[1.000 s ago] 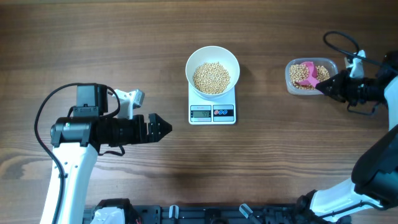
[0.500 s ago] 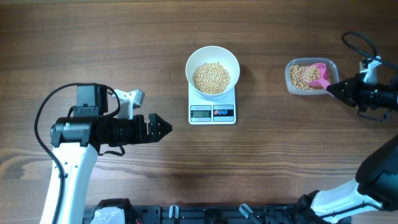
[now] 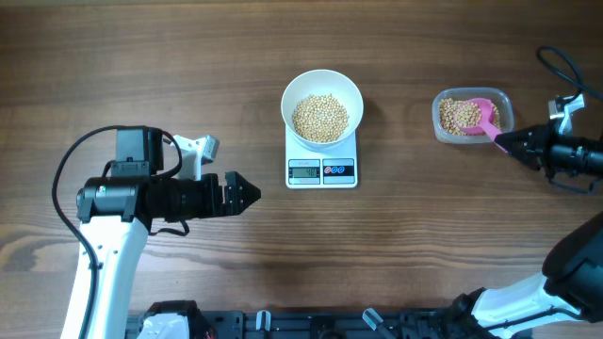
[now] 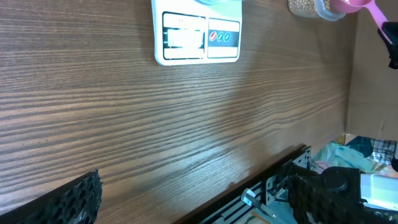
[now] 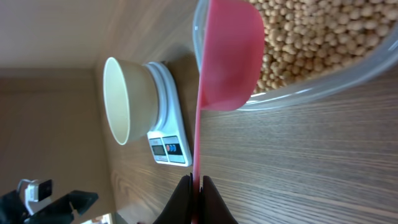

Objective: Scoop item into bowl and weigh 150g on scale
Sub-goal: 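Scoop soybeans and lift the pink scoop out of the tub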

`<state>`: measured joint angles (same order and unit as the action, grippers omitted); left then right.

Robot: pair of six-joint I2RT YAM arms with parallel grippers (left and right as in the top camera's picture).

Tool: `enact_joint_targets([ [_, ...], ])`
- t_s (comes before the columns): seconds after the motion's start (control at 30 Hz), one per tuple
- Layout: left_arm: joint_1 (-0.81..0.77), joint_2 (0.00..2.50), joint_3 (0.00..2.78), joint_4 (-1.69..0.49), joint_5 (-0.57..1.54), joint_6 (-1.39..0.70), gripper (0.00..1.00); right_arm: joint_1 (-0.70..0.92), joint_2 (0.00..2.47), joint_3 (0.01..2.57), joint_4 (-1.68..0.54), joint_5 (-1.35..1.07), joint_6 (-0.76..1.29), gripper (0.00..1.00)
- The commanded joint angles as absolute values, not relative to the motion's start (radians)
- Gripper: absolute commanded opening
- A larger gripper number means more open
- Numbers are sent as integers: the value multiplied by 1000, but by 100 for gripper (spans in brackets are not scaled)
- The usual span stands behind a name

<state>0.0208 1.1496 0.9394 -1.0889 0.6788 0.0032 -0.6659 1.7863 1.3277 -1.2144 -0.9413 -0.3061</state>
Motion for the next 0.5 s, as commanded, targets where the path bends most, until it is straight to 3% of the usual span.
enact_joint_targets([
  [0.0, 23, 1158, 935, -1089, 679, 22, 100, -669, 1808, 1316, -1229, -1050, -382, 4],
  [0.47, 23, 1158, 935, -1089, 679, 22, 100, -660, 1808, 1316, -1347, -1274, -501, 4],
])
